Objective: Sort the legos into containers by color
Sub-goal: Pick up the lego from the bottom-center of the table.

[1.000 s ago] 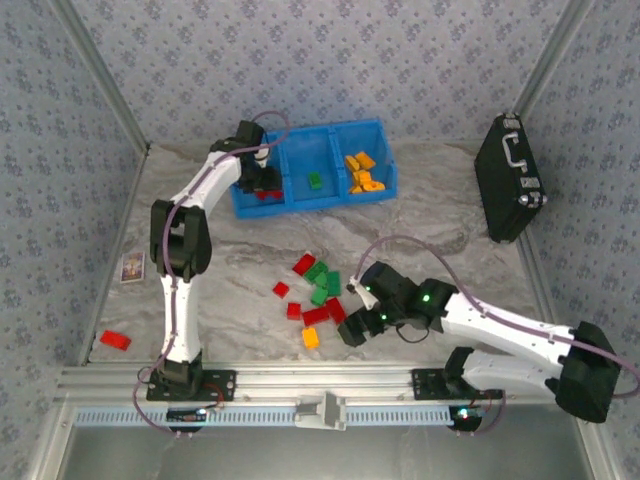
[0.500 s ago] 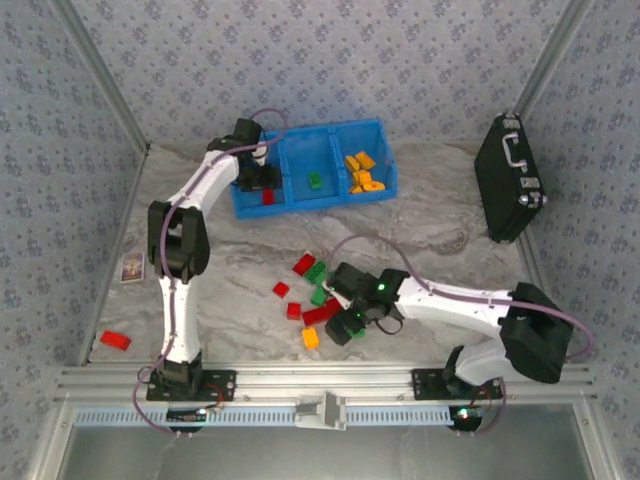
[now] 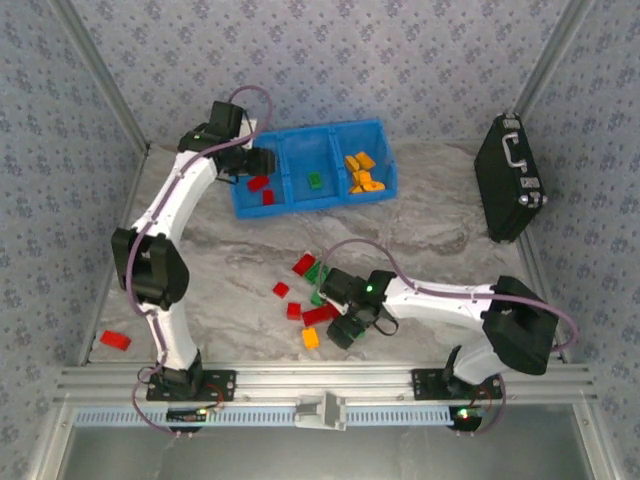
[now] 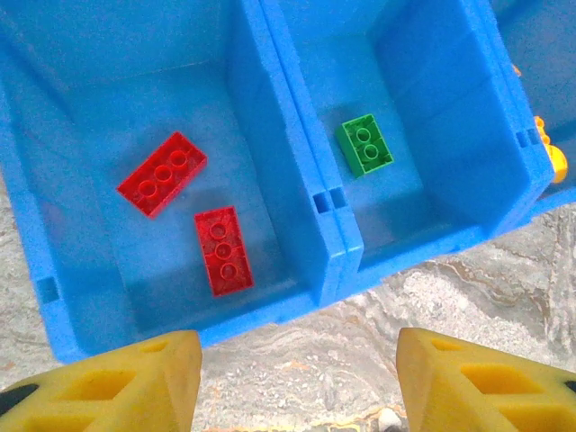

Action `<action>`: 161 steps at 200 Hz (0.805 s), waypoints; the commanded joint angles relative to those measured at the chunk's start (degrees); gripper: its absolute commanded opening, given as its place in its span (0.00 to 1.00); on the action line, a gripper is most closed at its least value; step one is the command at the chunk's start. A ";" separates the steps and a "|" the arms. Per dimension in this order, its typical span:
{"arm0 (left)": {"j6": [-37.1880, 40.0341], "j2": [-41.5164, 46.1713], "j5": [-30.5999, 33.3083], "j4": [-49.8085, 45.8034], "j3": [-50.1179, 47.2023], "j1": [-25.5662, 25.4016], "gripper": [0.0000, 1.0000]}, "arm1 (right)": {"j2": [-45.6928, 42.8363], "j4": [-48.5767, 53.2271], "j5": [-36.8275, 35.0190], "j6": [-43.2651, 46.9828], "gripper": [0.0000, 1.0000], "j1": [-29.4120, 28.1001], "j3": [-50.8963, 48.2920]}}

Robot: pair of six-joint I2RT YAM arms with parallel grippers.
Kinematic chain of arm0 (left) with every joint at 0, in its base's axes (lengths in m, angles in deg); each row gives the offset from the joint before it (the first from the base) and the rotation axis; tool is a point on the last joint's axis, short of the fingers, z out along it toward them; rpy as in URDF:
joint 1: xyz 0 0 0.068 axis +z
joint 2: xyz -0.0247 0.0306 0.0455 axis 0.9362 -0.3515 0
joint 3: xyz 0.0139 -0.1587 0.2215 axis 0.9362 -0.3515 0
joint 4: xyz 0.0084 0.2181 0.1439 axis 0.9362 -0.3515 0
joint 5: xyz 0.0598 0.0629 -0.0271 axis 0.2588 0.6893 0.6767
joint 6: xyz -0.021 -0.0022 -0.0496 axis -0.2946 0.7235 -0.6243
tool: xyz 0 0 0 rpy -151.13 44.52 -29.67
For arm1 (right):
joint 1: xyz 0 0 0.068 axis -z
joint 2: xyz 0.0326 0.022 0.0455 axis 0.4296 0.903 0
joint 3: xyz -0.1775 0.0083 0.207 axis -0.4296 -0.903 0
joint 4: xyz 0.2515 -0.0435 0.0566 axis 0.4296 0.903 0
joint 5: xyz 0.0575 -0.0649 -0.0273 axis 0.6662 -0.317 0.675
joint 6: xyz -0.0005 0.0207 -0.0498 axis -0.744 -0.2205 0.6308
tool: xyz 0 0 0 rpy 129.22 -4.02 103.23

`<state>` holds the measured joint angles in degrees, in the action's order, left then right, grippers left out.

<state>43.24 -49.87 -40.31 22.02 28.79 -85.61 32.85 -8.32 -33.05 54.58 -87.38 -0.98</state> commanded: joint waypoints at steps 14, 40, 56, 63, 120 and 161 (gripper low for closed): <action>-0.45 5.70 -2.96 0.43 -3.50 -0.07 0.60 | 2.45 1.54 -0.76 -0.20 0.84 -1.73 -0.24; -0.77 8.70 -3.48 0.60 -4.80 -0.03 0.60 | 4.51 1.87 -1.51 -0.54 0.79 -2.27 0.56; -1.13 10.26 -3.45 0.64 -5.77 0.09 0.60 | 5.70 2.52 -1.71 -1.81 0.74 -1.98 0.98; -1.22 10.83 -3.42 0.72 -6.20 0.10 0.60 | 6.28 2.57 -1.88 -1.95 0.72 -1.79 1.17; -1.22 13.81 -2.98 1.65 -9.05 0.24 0.60 | 8.50 3.58 -3.09 -2.65 0.55 -2.36 2.05; -0.81 15.28 -3.67 1.20 -10.01 0.27 0.60 | 6.88 4.19 -3.07 -3.36 0.41 -2.24 2.49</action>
<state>42.56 -37.74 -42.75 22.59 19.64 -85.58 40.39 -6.72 -34.95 52.20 -89.61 0.11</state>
